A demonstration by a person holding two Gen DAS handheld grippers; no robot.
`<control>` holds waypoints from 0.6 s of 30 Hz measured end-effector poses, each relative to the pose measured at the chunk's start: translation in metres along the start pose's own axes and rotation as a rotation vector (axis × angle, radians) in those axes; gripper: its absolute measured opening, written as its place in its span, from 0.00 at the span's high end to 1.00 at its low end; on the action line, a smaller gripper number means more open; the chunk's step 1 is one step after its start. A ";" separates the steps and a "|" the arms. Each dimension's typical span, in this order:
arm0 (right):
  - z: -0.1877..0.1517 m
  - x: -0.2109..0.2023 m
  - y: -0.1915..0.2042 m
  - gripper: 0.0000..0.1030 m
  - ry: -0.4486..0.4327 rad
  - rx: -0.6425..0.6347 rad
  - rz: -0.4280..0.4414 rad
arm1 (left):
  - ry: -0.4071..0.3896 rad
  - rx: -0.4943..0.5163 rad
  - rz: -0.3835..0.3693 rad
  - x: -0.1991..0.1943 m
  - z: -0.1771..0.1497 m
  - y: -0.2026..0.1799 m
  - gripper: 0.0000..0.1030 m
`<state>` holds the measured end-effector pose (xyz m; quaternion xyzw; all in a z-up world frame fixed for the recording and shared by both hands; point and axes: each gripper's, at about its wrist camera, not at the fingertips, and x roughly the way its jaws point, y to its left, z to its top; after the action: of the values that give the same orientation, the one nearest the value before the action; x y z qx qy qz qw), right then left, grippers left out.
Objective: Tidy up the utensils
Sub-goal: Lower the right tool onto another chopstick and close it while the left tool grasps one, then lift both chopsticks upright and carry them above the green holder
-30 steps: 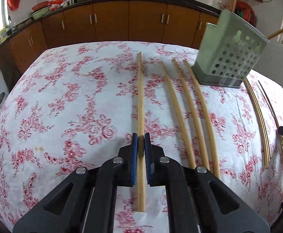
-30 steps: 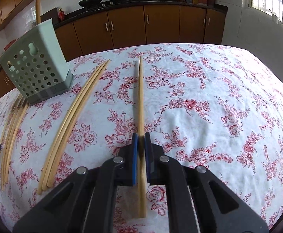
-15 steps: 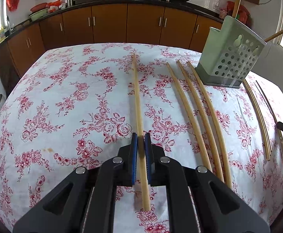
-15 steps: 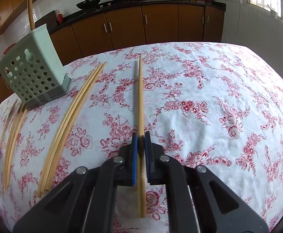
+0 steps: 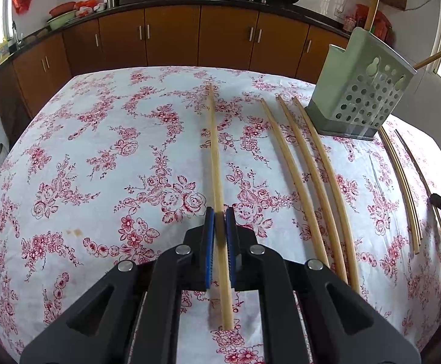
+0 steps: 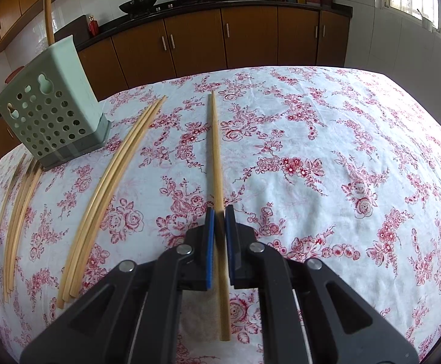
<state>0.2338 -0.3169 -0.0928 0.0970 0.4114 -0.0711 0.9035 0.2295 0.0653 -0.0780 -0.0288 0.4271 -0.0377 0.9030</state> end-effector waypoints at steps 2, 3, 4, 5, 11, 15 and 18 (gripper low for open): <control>0.000 0.000 0.000 0.91 0.000 0.000 0.000 | 0.000 0.001 0.001 0.000 0.000 0.000 0.91; 0.000 0.000 0.000 0.91 0.000 0.000 0.000 | 0.000 0.003 0.003 0.000 0.000 0.000 0.91; 0.000 0.000 0.000 0.91 0.000 -0.002 -0.002 | 0.000 0.007 0.009 0.000 0.000 -0.001 0.91; -0.001 -0.001 0.001 0.91 0.001 -0.011 -0.008 | 0.000 0.013 0.016 0.000 0.000 -0.002 0.91; -0.012 -0.010 0.002 0.91 0.003 -0.031 -0.008 | 0.009 0.033 0.034 -0.006 -0.008 -0.007 0.91; -0.016 -0.014 0.001 0.91 0.005 -0.033 -0.007 | 0.015 0.032 0.028 -0.012 -0.014 -0.007 0.91; -0.017 -0.015 0.002 0.91 0.006 -0.034 -0.006 | 0.008 0.047 0.039 -0.014 -0.018 -0.009 0.91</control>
<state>0.2117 -0.3100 -0.0921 0.0805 0.4154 -0.0664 0.9037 0.2061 0.0573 -0.0777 0.0011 0.4302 -0.0302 0.9022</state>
